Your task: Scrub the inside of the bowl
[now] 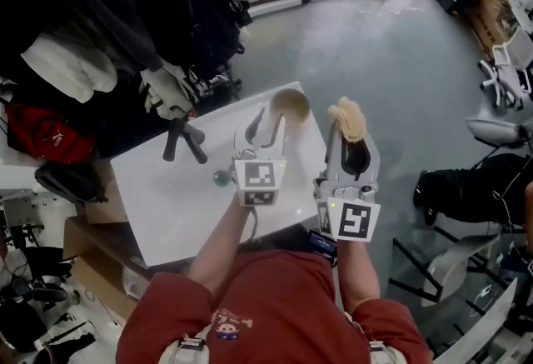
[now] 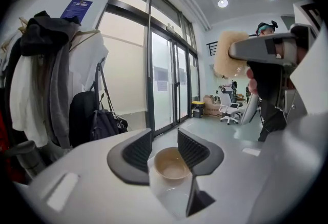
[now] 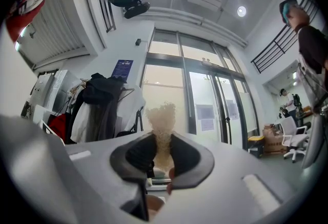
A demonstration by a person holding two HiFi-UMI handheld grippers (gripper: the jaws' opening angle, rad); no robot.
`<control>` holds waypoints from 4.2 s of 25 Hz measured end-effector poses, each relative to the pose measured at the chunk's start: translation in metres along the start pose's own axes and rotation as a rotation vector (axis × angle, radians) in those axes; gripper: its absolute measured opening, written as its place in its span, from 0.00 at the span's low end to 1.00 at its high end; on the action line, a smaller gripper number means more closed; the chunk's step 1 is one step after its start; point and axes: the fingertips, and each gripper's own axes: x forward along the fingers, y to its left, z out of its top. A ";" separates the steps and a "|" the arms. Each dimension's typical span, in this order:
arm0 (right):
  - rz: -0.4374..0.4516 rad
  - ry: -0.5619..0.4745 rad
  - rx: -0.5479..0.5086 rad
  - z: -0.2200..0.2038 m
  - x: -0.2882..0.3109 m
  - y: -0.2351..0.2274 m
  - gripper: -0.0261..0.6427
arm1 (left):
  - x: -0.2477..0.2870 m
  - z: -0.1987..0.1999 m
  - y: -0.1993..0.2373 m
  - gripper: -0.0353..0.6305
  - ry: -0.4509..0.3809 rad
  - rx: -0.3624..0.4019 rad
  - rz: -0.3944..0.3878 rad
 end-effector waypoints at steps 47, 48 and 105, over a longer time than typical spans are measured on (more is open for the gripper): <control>0.032 0.122 0.041 -0.072 0.033 -0.029 0.15 | 0.095 -0.137 0.015 0.26 0.392 -0.259 0.020; 0.032 0.122 0.042 -0.072 0.033 -0.028 0.15 | 0.094 -0.138 0.015 0.24 0.397 -0.264 0.022; 0.011 0.002 -0.008 0.000 -0.017 0.031 0.15 | -0.004 -0.025 0.035 0.09 0.117 -0.271 0.024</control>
